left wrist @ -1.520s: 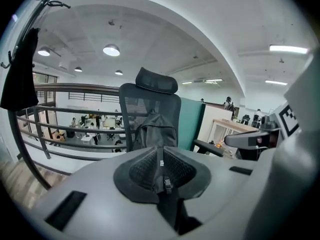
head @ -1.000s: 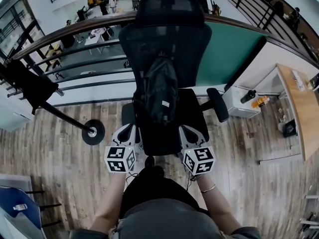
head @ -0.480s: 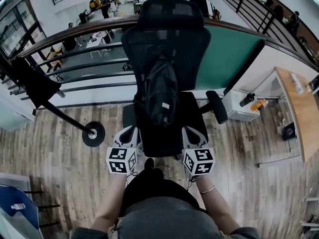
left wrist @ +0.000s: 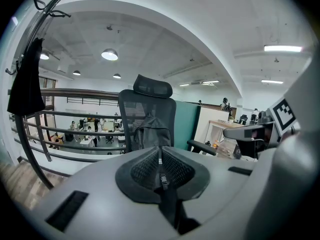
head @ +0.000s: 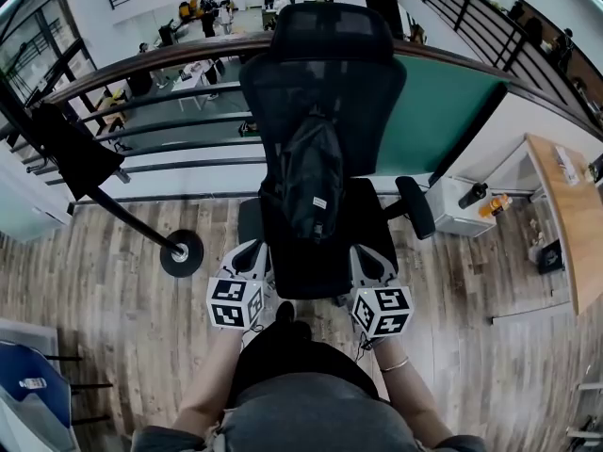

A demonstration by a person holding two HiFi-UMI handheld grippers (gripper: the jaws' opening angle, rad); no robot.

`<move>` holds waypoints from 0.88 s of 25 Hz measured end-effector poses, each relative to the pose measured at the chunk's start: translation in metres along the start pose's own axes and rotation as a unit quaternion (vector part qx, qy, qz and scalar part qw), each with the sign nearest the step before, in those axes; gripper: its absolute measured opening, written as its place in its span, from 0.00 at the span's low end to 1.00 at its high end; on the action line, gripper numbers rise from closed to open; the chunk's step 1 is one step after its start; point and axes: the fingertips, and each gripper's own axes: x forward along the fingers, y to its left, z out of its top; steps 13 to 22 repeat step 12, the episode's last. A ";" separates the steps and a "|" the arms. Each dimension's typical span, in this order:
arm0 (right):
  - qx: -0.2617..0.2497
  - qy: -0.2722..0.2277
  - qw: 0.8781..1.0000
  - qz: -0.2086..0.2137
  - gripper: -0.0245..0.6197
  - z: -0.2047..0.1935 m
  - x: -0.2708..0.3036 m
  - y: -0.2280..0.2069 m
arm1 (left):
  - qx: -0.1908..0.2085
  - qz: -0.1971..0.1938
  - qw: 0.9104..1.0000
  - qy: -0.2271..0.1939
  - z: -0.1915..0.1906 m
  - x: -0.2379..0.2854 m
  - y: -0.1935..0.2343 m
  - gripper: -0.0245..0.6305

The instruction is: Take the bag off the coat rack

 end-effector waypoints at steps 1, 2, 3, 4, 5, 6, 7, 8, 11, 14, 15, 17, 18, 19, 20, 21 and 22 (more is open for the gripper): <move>0.000 0.001 1.000 0.001 0.04 -0.001 0.000 0.001 | 0.000 0.000 1.000 0.000 0.000 0.000 0.000 0.09; 0.001 0.002 1.000 0.002 0.04 -0.001 0.001 0.001 | 0.000 0.001 1.000 0.000 0.000 0.000 0.000 0.09; 0.002 0.002 1.000 0.003 0.04 -0.001 0.001 0.002 | 0.000 0.001 1.000 0.000 0.000 0.000 0.001 0.09; 0.004 0.003 1.000 0.004 0.04 -0.002 0.001 0.002 | 0.001 0.001 1.000 0.001 0.000 0.001 0.000 0.09; 0.005 0.003 1.000 0.004 0.04 -0.002 0.001 0.001 | 0.002 0.000 1.000 0.001 0.000 0.002 0.000 0.09; 0.007 0.005 1.000 0.004 0.04 -0.003 0.001 0.001 | 0.004 0.000 1.000 0.002 0.000 0.002 -0.001 0.09; 0.008 0.006 1.000 0.004 0.04 -0.004 0.002 0.000 | 0.005 -0.001 1.000 0.003 0.001 0.003 -0.001 0.09; 0.008 0.007 1.000 0.004 0.04 -0.005 0.003 0.000 | 0.006 -0.002 1.000 0.003 0.001 0.004 -0.002 0.09; 0.009 0.008 1.000 0.005 0.04 -0.003 0.007 -0.002 | 0.006 -0.004 1.000 0.000 0.005 0.008 -0.001 0.09; 0.009 0.007 1.000 0.005 0.04 -0.002 0.008 -0.003 | 0.005 -0.005 1.000 -0.002 0.007 0.009 -0.001 0.09; 0.009 0.007 1.000 0.005 0.04 -0.002 0.008 -0.003 | 0.005 -0.005 1.000 -0.002 0.007 0.009 -0.001 0.09; 0.009 0.007 1.000 0.005 0.04 -0.002 0.008 -0.003 | 0.005 -0.005 1.000 -0.002 0.007 0.009 -0.001 0.09; 0.009 0.007 1.000 0.005 0.04 -0.002 0.008 -0.003 | 0.005 -0.005 1.000 -0.002 0.007 0.009 -0.001 0.09; 0.009 0.007 1.000 0.005 0.04 -0.002 0.008 -0.003 | 0.005 -0.005 1.000 -0.002 0.007 0.009 -0.001 0.09; 0.009 0.007 1.000 0.005 0.04 -0.002 0.008 -0.003 | 0.005 -0.005 1.000 -0.002 0.007 0.009 -0.001 0.09; 0.009 0.007 1.000 0.005 0.04 -0.002 0.008 -0.003 | 0.005 -0.005 1.000 -0.002 0.007 0.009 -0.001 0.09; 0.009 0.007 1.000 0.005 0.04 -0.002 0.008 -0.003 | 0.005 -0.005 1.000 -0.002 0.007 0.009 -0.001 0.09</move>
